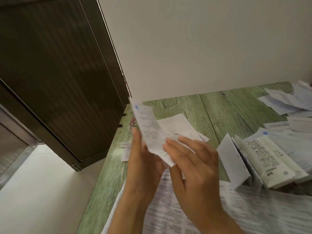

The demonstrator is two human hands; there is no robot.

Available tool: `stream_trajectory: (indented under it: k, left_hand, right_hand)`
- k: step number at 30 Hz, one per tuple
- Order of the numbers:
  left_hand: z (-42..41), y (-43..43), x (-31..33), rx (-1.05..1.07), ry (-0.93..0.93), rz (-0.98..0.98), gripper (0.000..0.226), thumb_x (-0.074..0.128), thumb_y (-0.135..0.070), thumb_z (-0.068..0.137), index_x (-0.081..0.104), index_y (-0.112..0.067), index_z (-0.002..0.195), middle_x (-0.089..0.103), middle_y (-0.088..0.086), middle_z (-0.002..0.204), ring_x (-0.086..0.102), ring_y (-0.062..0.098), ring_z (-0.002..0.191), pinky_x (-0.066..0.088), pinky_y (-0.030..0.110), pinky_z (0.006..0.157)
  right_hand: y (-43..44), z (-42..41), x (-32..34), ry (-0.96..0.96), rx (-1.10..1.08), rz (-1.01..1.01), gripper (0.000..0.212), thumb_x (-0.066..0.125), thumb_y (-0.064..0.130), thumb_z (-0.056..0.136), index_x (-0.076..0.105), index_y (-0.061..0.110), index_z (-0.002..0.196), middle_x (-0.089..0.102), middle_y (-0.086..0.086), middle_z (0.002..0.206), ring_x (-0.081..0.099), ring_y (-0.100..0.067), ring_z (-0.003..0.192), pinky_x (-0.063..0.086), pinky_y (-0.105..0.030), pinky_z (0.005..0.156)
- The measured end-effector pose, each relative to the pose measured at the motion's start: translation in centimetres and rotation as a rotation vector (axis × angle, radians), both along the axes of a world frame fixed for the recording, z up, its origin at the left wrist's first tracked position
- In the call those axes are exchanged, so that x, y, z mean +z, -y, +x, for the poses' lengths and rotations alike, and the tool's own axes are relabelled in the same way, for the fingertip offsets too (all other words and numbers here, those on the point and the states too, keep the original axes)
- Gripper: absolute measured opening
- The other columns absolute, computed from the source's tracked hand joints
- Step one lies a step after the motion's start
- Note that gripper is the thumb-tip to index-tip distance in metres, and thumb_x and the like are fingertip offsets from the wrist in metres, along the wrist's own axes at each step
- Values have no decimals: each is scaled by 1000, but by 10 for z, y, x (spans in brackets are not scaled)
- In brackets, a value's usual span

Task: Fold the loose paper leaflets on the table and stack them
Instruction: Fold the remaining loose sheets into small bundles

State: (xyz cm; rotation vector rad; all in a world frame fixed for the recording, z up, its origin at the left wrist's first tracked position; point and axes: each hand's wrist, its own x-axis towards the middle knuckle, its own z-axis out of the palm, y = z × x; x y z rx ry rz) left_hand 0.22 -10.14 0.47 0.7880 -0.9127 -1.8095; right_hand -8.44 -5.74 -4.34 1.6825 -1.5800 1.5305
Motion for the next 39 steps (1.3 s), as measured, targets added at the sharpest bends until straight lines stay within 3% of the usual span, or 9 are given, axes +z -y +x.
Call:
stream_trajectory:
  k: [4,8,14,17,19,22,25,30,39]
  left_hand:
    - [13,3,4,-61,-150,99,58,47,-53,77,64,-13,116,66,16,116,63,32,109,47,48,93]
    - [14,2,3,-59,118,75,23,55,-21,80,69,-15,97,72,10,101,70,24,93,55,38,83]
    - [33,7,5,-210,391,7,28,59,-18,78,64,-17,106,74,6,96,71,23,88,60,34,73]
    - [43,9,6,-295,439,-22,37,61,-18,73,63,-17,110,73,7,102,70,26,93,58,38,79]
    - [45,9,5,-310,459,-33,39,61,-19,73,62,-17,111,73,6,103,70,25,94,59,36,78]
    - [47,11,5,-304,459,-38,40,62,-18,71,62,-17,111,73,6,103,70,25,91,59,34,74]
    - [51,14,6,-271,443,-28,38,63,-18,70,65,-10,108,72,11,101,71,25,83,60,30,64]
    - [47,14,0,-204,379,12,37,62,-16,74,64,-7,110,71,16,104,71,24,79,57,26,55]
    - [49,21,-2,-151,330,-12,25,52,-17,77,76,-13,76,71,16,88,69,22,71,58,27,53]
  right_hand:
    - [1,4,-1,28,87,119,37,48,16,80,70,10,109,69,1,112,56,-13,112,36,-35,100]
    - [-6,5,3,148,216,205,51,40,18,72,65,10,115,67,3,113,51,-9,114,33,-28,101]
    - [-6,2,12,386,37,130,38,42,33,91,46,18,125,50,9,116,46,-6,107,35,-18,94]
    - [-7,2,18,716,178,242,39,60,30,88,44,32,124,54,17,95,54,-2,81,44,-13,73]
    - [-7,1,23,1003,379,342,37,65,14,87,51,31,116,62,2,80,60,-16,67,50,-22,60]
    - [-6,-2,28,1137,428,435,26,62,6,88,61,27,103,63,-22,75,62,-38,75,53,-46,68]
    - [-4,-7,29,1285,505,563,34,61,3,87,59,27,110,69,-20,83,68,-31,77,56,-38,66]
    - [-3,-8,32,1264,546,673,22,56,4,89,70,20,91,66,-9,66,51,-11,45,33,-20,36]
    - [0,-16,28,1227,399,682,36,40,-4,89,54,17,63,52,-3,64,48,-15,61,33,-19,46]
